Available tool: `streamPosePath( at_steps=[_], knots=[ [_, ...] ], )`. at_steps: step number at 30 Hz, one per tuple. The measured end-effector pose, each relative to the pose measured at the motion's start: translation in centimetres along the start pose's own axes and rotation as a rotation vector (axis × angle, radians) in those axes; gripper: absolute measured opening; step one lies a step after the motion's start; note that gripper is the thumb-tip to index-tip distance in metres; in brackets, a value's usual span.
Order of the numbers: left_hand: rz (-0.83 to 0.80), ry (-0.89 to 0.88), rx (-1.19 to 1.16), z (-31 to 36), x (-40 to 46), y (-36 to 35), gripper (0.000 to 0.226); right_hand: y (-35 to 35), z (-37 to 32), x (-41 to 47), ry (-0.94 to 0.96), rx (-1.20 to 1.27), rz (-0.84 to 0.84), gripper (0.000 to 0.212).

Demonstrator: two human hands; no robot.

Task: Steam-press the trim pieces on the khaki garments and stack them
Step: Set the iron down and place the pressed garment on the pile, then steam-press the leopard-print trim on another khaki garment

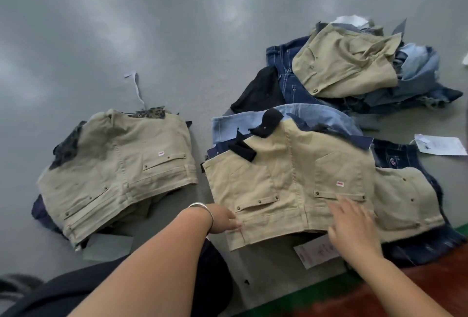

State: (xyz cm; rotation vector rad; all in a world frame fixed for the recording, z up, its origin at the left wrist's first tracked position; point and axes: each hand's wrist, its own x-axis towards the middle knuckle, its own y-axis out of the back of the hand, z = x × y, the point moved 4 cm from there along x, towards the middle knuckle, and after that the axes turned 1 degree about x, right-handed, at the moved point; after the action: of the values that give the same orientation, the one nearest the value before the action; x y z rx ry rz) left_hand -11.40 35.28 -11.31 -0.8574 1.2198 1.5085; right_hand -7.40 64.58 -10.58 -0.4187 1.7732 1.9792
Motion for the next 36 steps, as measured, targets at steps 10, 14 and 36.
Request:
streamPosePath(
  at_steps=[10,14,36],
  knots=[
    [0.456,0.075,0.003,-3.6,-7.0,9.2,0.039,0.1,-7.2,4.2,0.171,0.076,-0.4,0.037],
    [0.707,0.25,-0.044,-14.2,-14.3,12.9,0.033,5.2,-13.4,7.0,0.214,-0.182,-0.398,0.033],
    [0.882,0.559,-1.57,-38.8,-8.1,-8.2,0.048,3.5,-36.6,10.2,-0.003,0.816,-0.142,0.096]
  ],
)
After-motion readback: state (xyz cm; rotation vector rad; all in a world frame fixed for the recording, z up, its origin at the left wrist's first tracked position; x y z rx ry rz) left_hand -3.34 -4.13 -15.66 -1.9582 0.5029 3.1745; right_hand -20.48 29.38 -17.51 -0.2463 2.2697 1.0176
